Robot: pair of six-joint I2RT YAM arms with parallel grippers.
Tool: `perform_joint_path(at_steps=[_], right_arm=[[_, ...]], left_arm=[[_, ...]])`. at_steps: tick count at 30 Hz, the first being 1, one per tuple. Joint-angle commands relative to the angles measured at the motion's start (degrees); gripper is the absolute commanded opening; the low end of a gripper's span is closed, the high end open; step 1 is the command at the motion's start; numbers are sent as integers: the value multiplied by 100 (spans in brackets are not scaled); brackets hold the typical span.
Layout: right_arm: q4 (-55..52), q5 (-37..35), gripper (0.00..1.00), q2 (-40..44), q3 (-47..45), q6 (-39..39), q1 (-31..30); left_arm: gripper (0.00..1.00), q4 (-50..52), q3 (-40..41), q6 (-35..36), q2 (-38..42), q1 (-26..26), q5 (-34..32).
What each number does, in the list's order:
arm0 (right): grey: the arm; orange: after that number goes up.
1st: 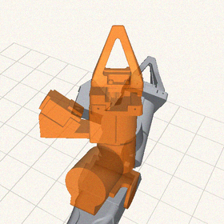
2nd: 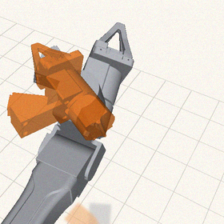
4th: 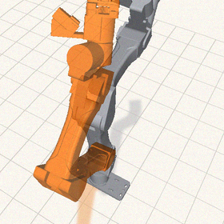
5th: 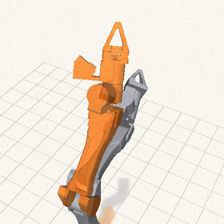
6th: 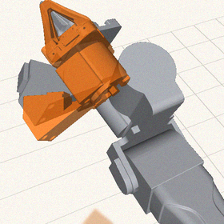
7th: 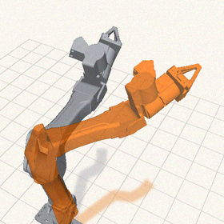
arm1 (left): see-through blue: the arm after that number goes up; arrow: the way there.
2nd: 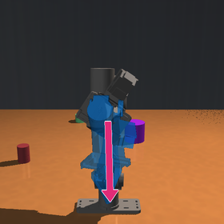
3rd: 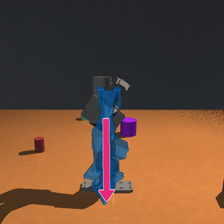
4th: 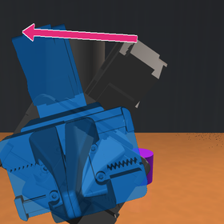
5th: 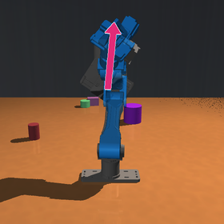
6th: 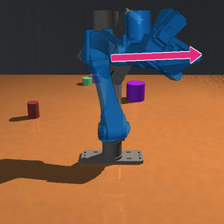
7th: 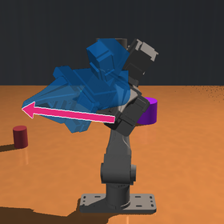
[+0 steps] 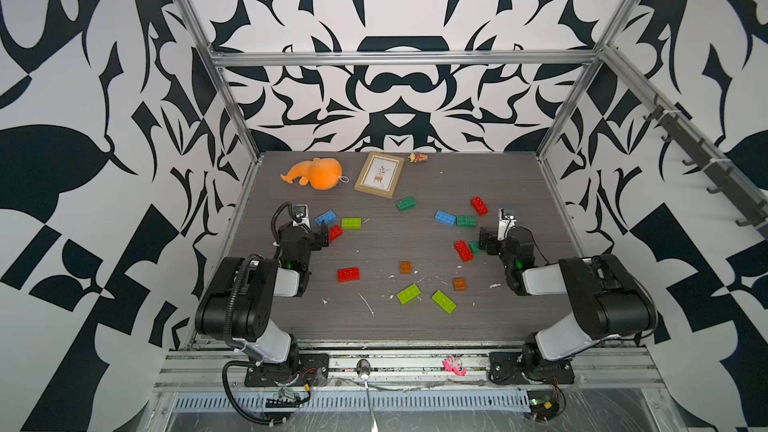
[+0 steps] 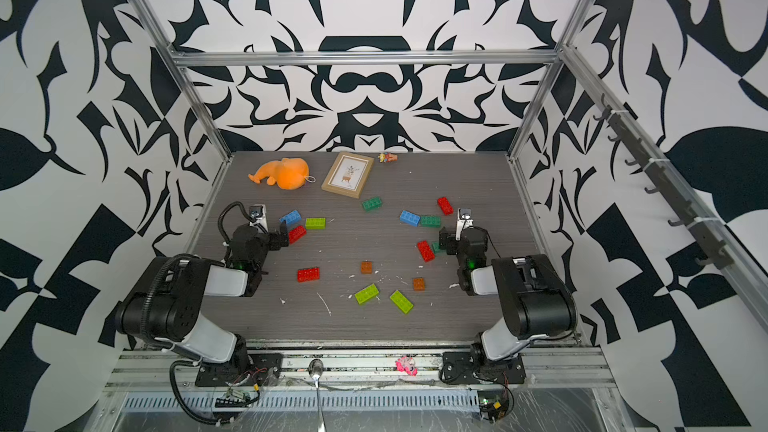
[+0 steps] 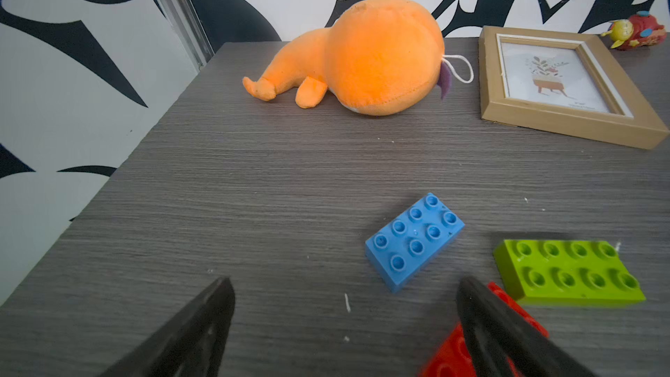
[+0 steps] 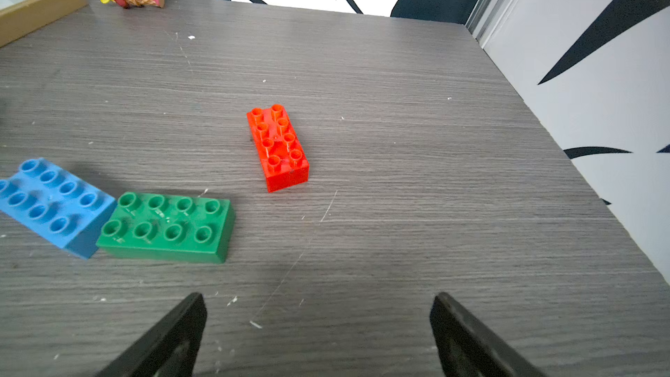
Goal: Assemble a small pinwheel with lego
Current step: Pick up the lego brick from the center of the board.
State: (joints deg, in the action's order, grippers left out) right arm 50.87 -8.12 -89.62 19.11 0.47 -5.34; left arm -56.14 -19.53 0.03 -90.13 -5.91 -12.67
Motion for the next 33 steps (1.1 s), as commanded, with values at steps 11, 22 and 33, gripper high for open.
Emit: perform_joint_path(at_steps=[11,22,33], right_arm=[[154,-23,99,41,125,56,-2],[167,-20,99,42,111,41,-2],[257,30,99,57,57,58,-24]], left_arm=[[100,-522,185,157,-22,-155,-193],[100,-617,238,158,-20,-182,-225],[100,-776,304,191,-43,-204,-254]])
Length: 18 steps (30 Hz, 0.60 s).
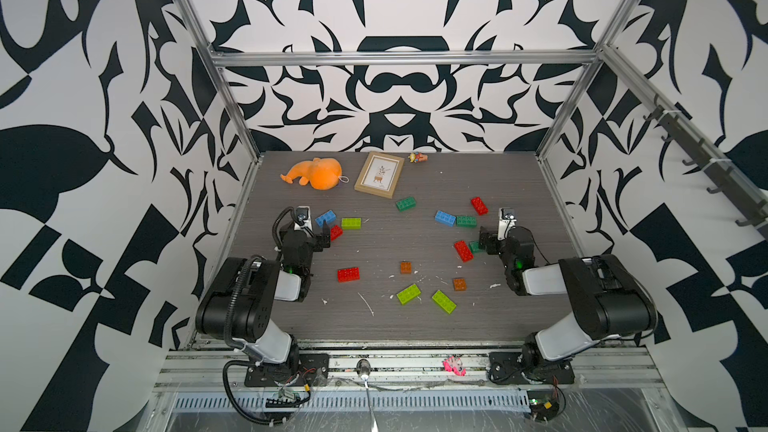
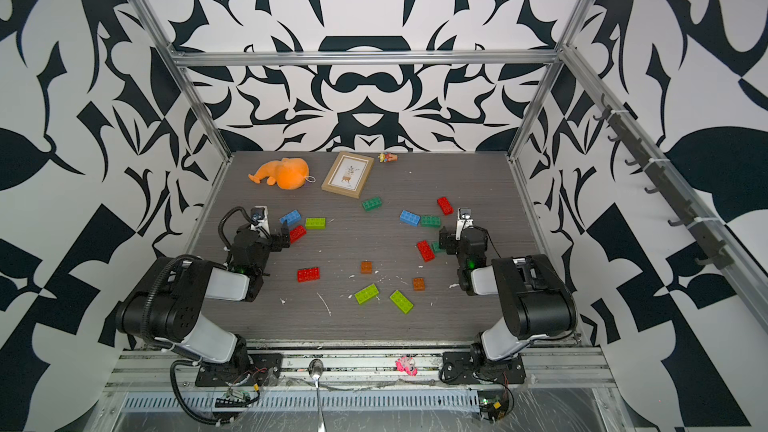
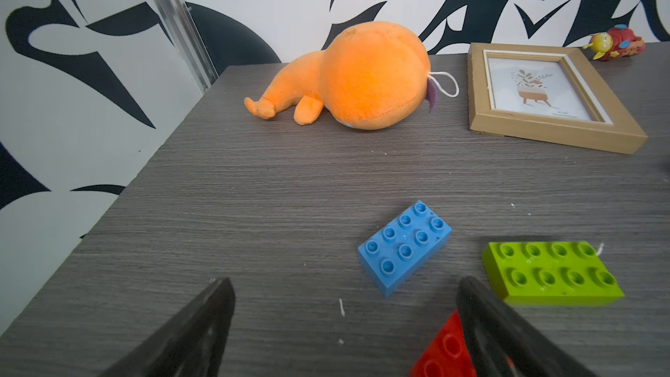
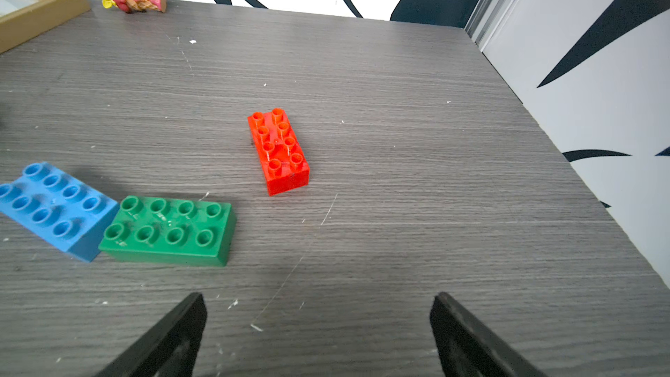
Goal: Assemble a small pinwheel with lego
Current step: Pick up the lego brick from the center of the board.
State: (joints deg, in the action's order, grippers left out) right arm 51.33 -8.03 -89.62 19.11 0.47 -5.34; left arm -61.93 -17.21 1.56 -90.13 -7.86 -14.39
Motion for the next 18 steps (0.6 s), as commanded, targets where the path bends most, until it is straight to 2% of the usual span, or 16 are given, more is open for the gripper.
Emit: perform_joint_path(at_steps=[1,12,16,18], right_arm=[[212,21,99,51,57,57,-28],[154,100,99,45,93,120,-28],[162,110,99,47,93,124,-21],[156,109,99,46,93,123,-21]], left_arm=[[100,-196,71,38,-43,-7,-82],[100,-150,48,55,-46,-12,-66],[100,535,-256,41,10,66,56],[100,519,-269,15,-3,100,70]])
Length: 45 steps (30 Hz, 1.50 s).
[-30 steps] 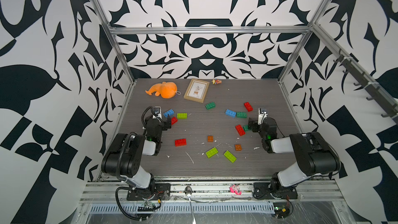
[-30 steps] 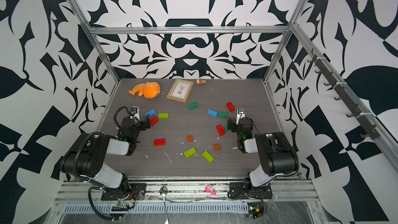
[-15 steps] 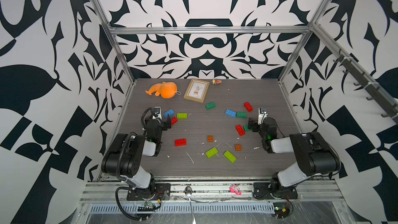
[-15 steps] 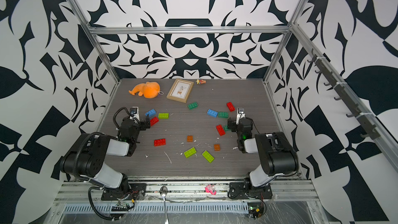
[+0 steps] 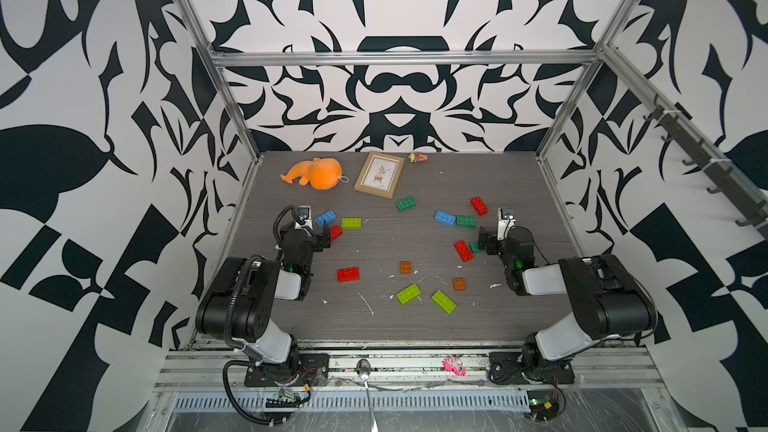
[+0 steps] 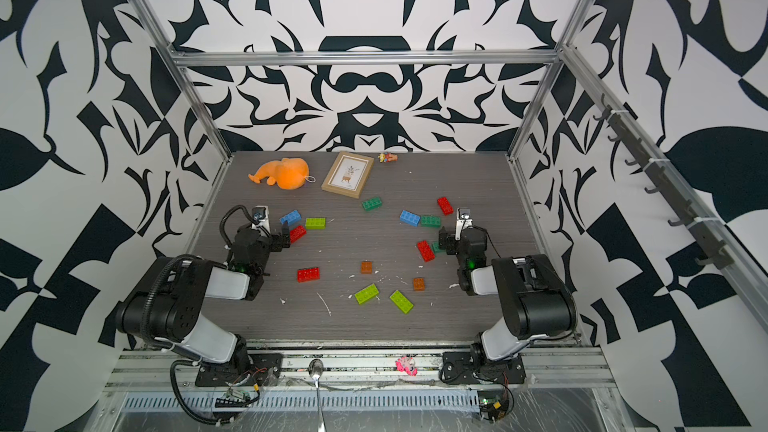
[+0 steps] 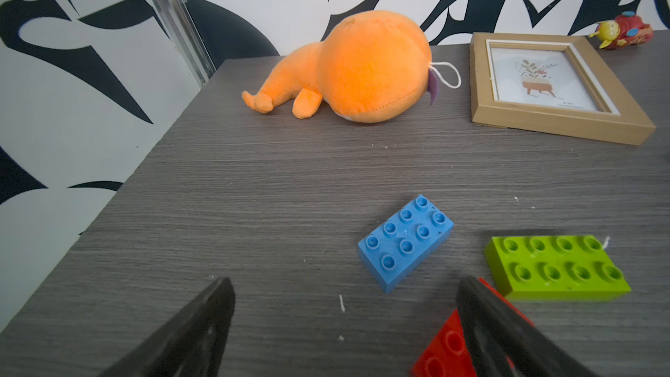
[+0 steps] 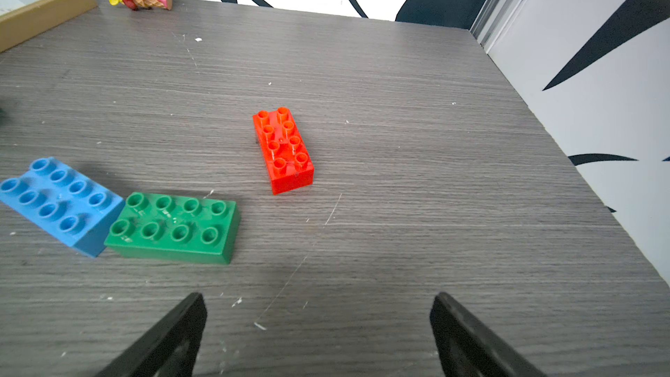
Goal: Assemble a small pinwheel with lego
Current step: Pick up the lego brick from the center of the board.
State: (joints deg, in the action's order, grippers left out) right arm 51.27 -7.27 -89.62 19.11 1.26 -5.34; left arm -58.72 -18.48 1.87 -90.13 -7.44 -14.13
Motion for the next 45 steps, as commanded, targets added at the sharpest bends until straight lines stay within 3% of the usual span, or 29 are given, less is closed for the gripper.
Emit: perform_joint_path(at_steps=[1,4,5,7,10,12,15,17,20,23,27,30,32,37,43,45], right_arm=[[158,-55,99,42,102,16,-26],[139,-306,99,37,143,-142,-19],[193,-859,99,112,111,-243,-13],[-1262,-1803,99,976,483,-640,-15],[-2587,-1652,99,2203,967,-1074,-12],[-3421,-1878,99,2781,1261,-1955,-14],[-4888,-1760,99,3246,1797,-3181,49],[-5629,-1301,99,3428,2056,-3416,56],[-5770,-476,99,3773,1835,-4032,78],[-6783,549,99,3933,2151,-4000,31],[-7580,1705,99,3938,2183,-3491,-239],[-8117,1460,97,3972,2147,-3201,-1365],[-8485,962,96,3861,2254,-3055,-2354],[-9040,818,88,3306,2310,-3067,-3793],[-8779,1086,89,2897,2060,-3097,-4360],[-8733,824,90,2659,2146,-3084,-4457]], left_arm=[[100,185,-143,-20,-19,66,55],[100,539,-220,-294,103,366,424],[100,453,-218,-331,142,363,125],[100,1131,-328,-353,674,325,94],[100,2195,-560,-274,1747,-27,-401],[100,3004,-724,-1134,2593,-113,-611],[100,5666,-1314,-3496,3894,-108,-554],[100,6404,-1379,-4144,4573,-107,-238],[100,6877,-1104,-5019,5512,-92,123],[100,6728,-851,-4924,6301,-91,1169],[100,7492,-1236,-4629,6069,-91,2830],[100,7847,-1542,-4390,5336,-161,4741],[100,8020,-1645,-4226,4950,-410,5426],[100,8132,-1490,-3966,5039,-1303,5059],[100,8048,-1209,-3947,5239,-2784,4179],[100,7998,-1160,-3928,5218,-3291,3697]])
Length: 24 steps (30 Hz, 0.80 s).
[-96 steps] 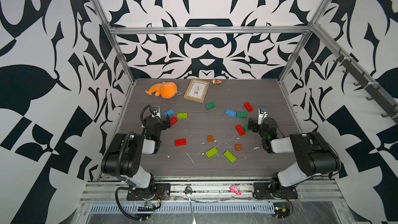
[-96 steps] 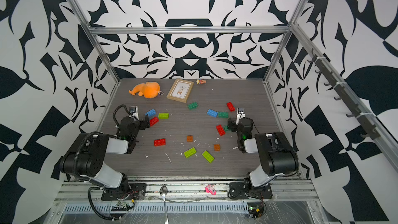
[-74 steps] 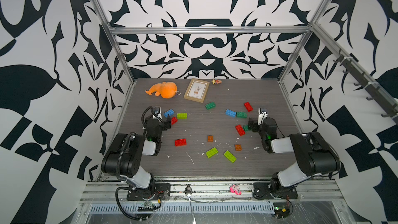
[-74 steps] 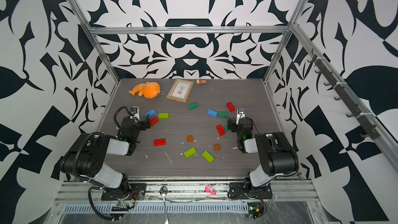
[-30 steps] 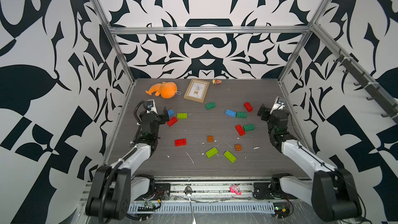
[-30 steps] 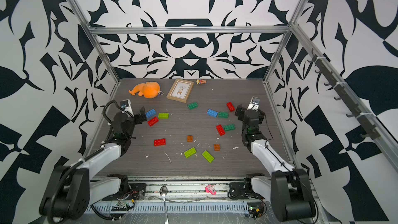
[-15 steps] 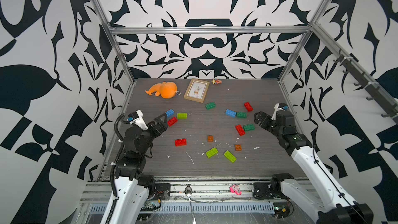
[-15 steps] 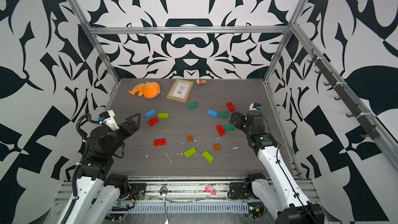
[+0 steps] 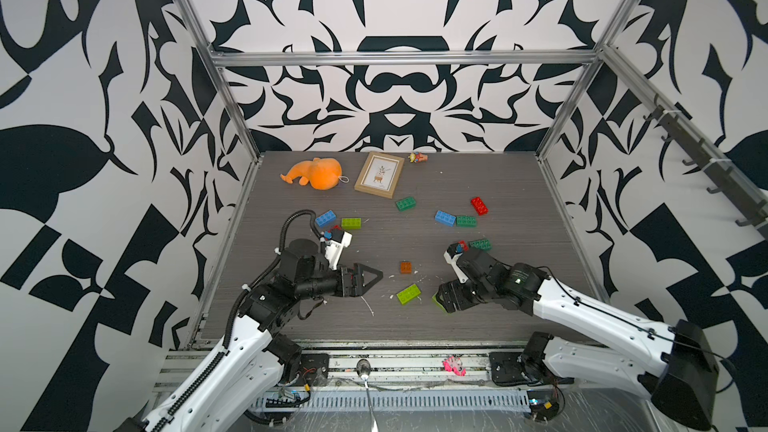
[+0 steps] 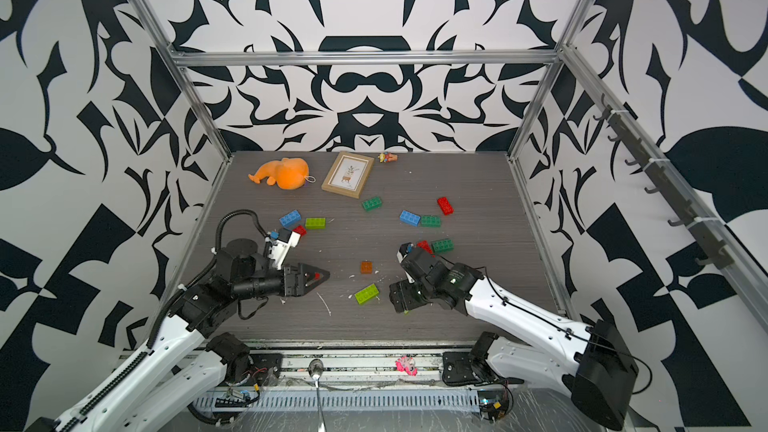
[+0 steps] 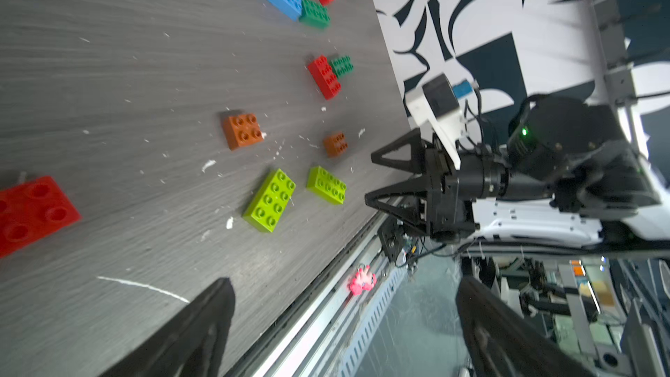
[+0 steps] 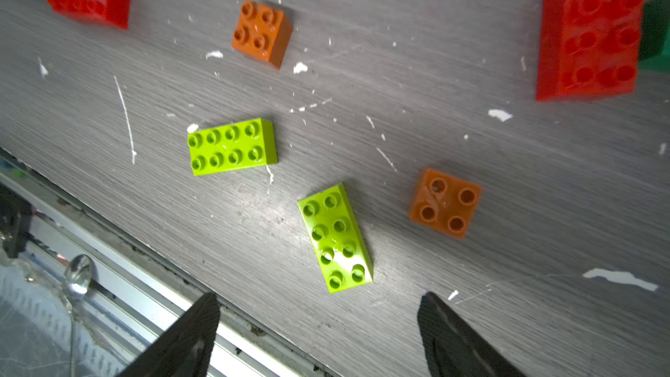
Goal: Assemble a small pinwheel with lego
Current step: Pick up the lego brick from the center of the board.
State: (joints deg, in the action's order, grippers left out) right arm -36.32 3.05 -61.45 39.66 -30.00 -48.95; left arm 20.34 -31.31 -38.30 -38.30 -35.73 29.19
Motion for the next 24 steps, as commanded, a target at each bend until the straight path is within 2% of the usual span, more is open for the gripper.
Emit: perform_joint_path(at_steps=[1,5,12,18,24], right_arm=[[64,-274,90,-318,116,54,-97],[406,-155,90,-904,117,82,-92],[814,-159,85,-1492,25,114,-95],[904,-257,73,-1881,77,134,-97],[987,-238,53,-2149,112,86,-95]], left_arm=[[100,26,140,119,16,-702,-859],[100,-708,318,397,-170,-1410,-1636],[100,-2023,456,1143,-883,-1536,-2230],[100,-2455,647,1598,-957,-1534,-2614],[100,-3009,1180,1555,-713,-1534,-2367]])
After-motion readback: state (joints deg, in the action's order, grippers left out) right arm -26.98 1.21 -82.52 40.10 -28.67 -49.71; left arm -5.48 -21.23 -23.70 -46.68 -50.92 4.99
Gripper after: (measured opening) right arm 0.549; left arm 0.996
